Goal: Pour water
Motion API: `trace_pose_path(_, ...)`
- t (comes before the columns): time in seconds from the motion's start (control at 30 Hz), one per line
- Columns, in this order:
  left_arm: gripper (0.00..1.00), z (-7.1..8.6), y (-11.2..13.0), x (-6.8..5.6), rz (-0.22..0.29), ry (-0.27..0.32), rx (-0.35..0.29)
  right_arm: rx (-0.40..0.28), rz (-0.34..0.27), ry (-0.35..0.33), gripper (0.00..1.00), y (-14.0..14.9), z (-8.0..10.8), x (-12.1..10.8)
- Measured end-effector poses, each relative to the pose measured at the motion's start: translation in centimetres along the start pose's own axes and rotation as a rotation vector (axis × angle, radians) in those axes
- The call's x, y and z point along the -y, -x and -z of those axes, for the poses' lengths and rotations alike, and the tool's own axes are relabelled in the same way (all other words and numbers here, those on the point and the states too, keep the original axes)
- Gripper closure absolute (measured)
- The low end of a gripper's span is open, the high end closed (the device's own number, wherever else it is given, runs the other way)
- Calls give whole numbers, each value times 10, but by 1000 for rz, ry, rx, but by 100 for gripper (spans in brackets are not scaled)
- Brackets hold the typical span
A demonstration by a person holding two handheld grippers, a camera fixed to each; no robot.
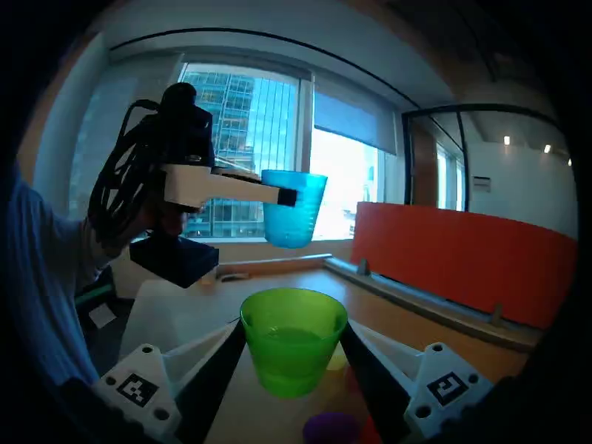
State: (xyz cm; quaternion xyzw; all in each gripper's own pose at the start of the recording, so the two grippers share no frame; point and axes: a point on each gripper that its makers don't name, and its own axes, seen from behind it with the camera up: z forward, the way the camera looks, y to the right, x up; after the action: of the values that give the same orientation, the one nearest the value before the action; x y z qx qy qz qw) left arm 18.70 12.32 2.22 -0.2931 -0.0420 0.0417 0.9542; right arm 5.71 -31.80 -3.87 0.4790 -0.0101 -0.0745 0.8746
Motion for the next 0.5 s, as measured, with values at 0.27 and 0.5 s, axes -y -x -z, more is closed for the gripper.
trace_pose_path(0.27,15,7,38,8,-3,-4,50,35,-11,-27,10,9,0,5)
trace_pose_path(0.5,15,12,72,8,-6,8,94,71,-11,-53,10,22,-2,13)
